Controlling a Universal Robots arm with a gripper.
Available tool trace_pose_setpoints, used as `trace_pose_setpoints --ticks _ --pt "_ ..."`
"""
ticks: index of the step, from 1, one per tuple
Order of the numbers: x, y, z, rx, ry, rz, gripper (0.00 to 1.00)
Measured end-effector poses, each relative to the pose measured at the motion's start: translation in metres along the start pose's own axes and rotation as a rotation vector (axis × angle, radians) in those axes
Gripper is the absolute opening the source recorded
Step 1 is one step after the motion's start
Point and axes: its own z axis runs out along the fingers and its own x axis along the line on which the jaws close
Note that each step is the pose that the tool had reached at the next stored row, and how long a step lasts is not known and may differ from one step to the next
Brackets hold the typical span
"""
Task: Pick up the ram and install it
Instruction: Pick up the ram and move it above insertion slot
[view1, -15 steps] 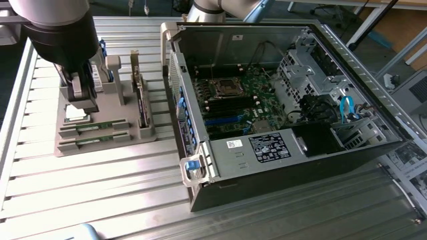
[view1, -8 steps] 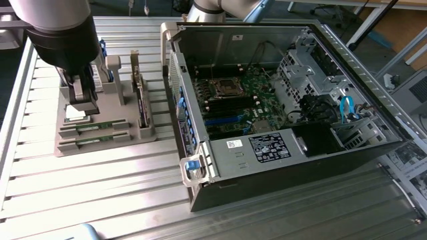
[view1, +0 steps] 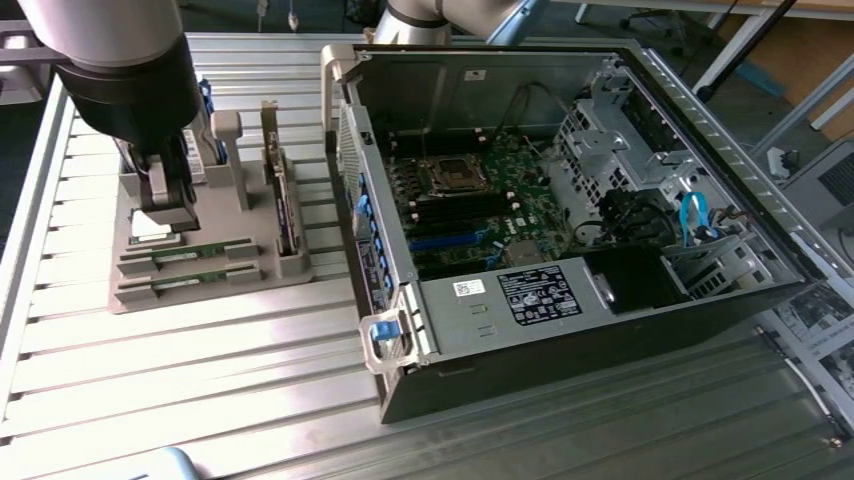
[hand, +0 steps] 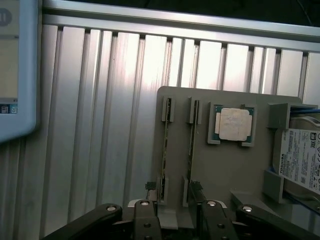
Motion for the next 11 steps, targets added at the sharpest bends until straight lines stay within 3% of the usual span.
trace_pose_setpoints --ticks 11 --pt "0.0000 -0.0002 0.0068 0.0000 -0.0001 0.000 0.38"
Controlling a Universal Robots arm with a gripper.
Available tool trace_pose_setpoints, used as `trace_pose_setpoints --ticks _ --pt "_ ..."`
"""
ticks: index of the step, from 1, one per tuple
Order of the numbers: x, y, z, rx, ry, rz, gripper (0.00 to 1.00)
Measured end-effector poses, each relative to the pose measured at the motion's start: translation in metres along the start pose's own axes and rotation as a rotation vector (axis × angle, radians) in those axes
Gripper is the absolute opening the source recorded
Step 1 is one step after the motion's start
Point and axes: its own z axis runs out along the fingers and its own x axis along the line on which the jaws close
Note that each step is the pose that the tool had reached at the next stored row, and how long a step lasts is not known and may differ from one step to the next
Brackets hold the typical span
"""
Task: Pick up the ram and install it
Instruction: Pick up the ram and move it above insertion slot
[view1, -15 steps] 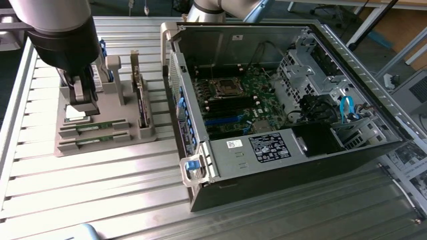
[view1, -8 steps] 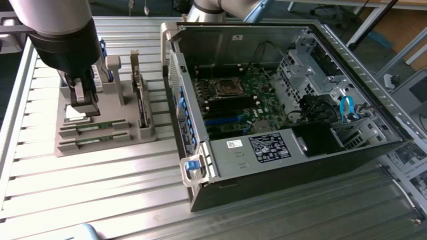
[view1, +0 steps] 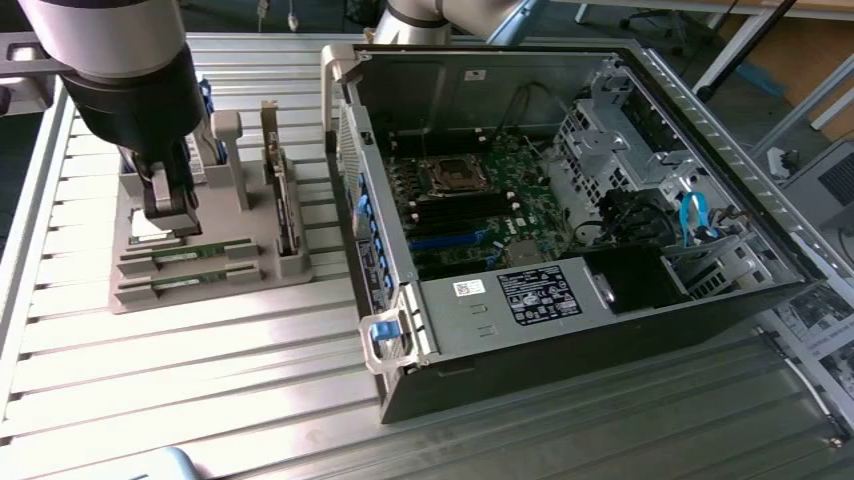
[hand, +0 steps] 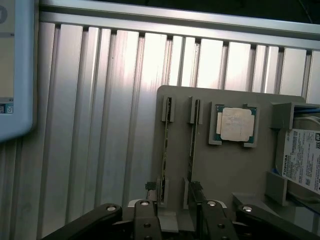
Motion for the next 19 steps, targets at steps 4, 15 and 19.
trace_pose_setpoints --ticks 4,15,19 --pt "0.000 0.0000 0.0023 0.0001 0.0000 0.000 0.38" --pt "0.000 -0.0002 0.0084 0.0000 0.0000 0.000 0.38" --pt "0.000 -0.0003 0.0113 0.0000 0.0000 0.000 0.38"
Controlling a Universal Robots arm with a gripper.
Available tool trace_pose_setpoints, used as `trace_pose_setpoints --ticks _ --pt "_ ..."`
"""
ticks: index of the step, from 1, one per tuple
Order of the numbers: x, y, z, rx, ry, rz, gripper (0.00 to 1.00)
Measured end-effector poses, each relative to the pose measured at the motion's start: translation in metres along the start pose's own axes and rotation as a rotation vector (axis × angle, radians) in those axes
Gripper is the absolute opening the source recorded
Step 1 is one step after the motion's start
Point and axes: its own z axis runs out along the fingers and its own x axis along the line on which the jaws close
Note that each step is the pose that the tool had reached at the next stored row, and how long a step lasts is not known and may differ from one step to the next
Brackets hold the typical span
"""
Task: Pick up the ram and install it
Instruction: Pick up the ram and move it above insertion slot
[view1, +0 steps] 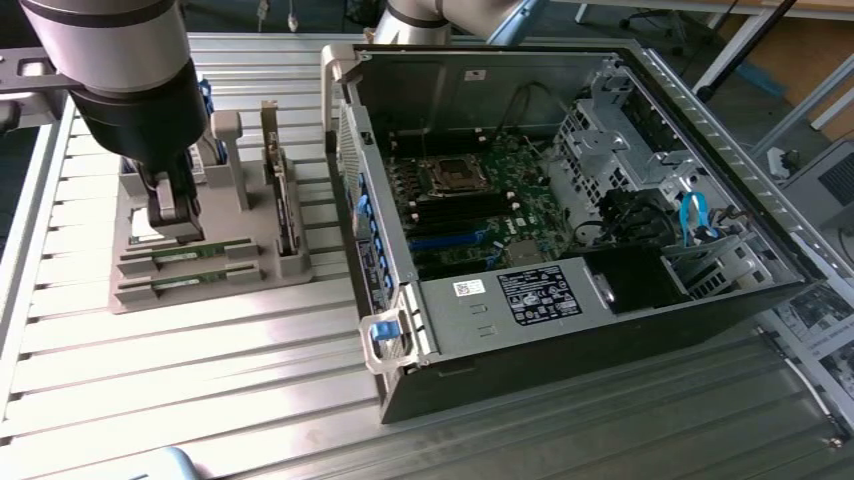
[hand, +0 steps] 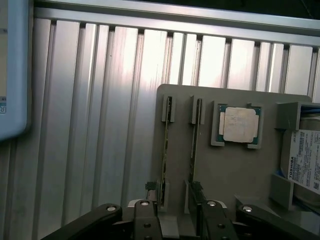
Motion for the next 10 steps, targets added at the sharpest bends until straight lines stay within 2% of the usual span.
trace_pose_setpoints --ticks 10 --pt "0.0000 -0.0002 0.0078 0.0000 0.0000 0.000 0.38"
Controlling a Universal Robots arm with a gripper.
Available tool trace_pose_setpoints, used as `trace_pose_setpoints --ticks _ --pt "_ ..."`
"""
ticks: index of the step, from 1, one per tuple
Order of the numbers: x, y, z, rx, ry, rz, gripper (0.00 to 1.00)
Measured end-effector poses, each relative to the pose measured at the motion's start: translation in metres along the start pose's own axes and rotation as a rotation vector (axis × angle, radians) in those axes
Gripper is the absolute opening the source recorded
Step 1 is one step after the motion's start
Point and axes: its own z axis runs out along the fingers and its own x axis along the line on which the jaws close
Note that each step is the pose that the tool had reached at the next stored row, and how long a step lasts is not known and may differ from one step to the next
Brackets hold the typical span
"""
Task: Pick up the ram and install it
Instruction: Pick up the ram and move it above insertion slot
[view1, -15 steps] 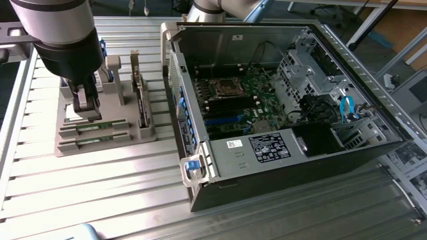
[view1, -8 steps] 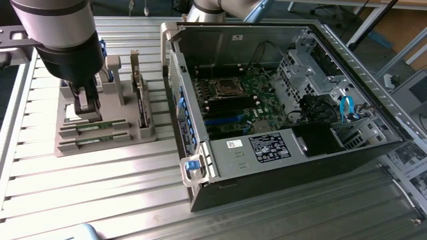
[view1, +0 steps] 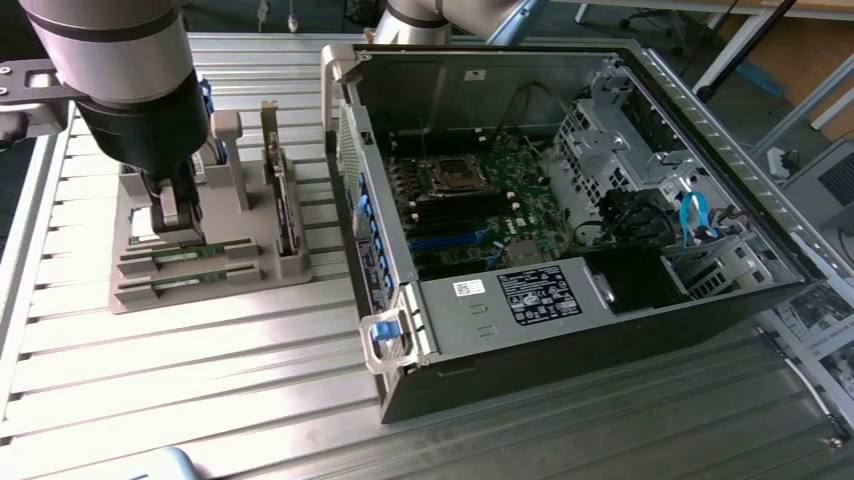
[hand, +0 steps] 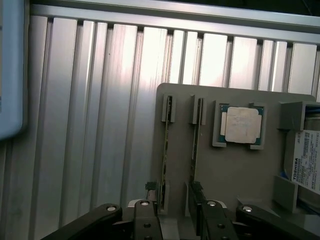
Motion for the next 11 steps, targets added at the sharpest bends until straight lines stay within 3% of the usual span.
trace_pose_setpoints --ticks 11 --pt "0.0000 -0.0002 0.0075 -0.0001 0.0000 0.000 0.38"
